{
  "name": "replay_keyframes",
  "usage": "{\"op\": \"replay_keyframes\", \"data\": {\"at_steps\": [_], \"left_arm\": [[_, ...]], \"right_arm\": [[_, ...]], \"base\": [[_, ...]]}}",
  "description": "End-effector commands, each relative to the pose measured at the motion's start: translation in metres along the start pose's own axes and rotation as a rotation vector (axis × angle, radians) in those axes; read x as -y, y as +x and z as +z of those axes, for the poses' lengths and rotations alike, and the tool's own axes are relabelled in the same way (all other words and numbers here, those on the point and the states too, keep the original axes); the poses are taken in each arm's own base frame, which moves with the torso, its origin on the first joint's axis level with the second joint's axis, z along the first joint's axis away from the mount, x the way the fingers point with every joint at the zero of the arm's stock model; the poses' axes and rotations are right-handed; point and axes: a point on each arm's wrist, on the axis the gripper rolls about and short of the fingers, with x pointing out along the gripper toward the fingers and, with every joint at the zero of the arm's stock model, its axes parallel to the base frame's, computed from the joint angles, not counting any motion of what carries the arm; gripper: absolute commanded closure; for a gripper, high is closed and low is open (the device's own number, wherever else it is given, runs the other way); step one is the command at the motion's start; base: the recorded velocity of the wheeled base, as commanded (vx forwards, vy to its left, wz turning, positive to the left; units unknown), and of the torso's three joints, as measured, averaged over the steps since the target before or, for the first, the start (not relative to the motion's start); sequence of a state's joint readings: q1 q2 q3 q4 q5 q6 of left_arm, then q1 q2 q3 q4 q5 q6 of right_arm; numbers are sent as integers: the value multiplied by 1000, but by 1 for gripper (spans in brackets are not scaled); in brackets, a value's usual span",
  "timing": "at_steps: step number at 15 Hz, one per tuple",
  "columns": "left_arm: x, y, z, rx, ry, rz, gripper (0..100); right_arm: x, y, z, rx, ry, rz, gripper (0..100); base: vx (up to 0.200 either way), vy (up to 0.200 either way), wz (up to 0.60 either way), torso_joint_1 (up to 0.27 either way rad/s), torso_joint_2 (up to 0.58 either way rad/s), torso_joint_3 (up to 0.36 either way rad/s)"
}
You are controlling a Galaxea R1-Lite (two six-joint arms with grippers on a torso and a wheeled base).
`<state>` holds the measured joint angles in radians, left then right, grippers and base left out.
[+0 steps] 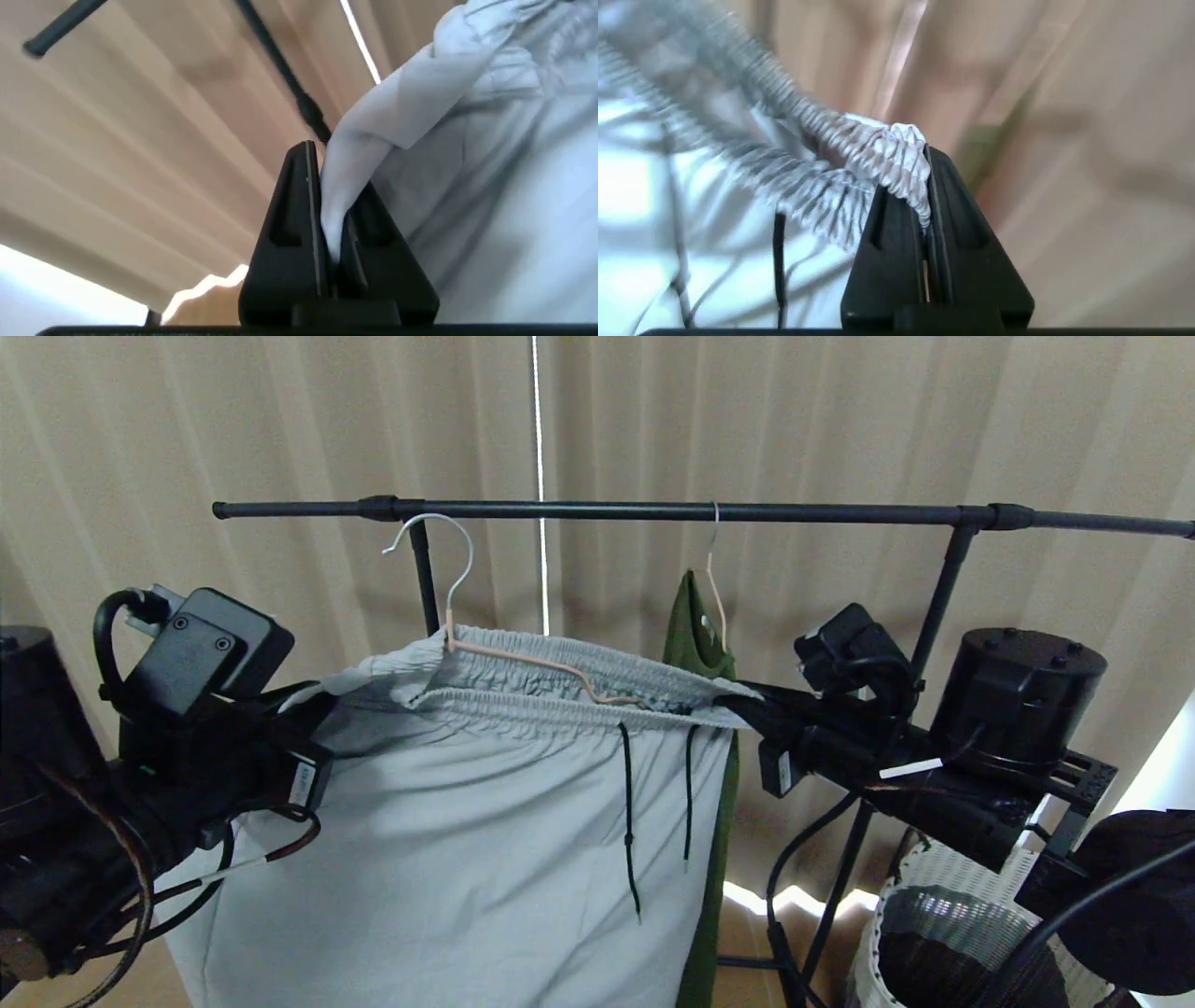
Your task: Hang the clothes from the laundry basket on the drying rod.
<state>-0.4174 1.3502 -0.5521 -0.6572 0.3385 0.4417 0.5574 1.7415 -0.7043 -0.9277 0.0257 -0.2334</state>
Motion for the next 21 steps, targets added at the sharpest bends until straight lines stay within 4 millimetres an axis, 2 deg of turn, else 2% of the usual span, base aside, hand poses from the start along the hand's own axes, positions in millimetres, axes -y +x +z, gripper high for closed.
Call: {"op": "replay_keyframes", "data": {"at_steps": [1, 4, 8, 13, 17, 21], "left_arm": [[7, 9, 5, 3, -29, -23, 100], [24, 6, 17, 48, -113, -100, 100], [24, 7, 18, 47, -135, -102, 100], [10, 12, 18, 43, -184, -22, 100], [10, 12, 18, 56, -196, -18, 100], [23, -2, -5, 53, -197, -71, 100]], "right_arm": [[-16, -11, 29, 60, -15, 78, 0], [-24, -5, 42, 65, -87, 112, 0], [-50, -11, 49, 64, -200, 192, 0], [-50, -14, 43, 13, -252, 180, 0], [-49, -19, 45, -24, -284, 192, 0], [-48, -12, 49, -35, -291, 134, 0]], "base": [[0, 0, 0, 0, 0, 0], [0, 0, 0, 0, 0, 0], [0, 0, 0, 0, 0, 0], [0, 0, 0, 0, 0, 0], [0, 0, 0, 0, 0, 0], [0, 0, 0, 0, 0, 0]]}}
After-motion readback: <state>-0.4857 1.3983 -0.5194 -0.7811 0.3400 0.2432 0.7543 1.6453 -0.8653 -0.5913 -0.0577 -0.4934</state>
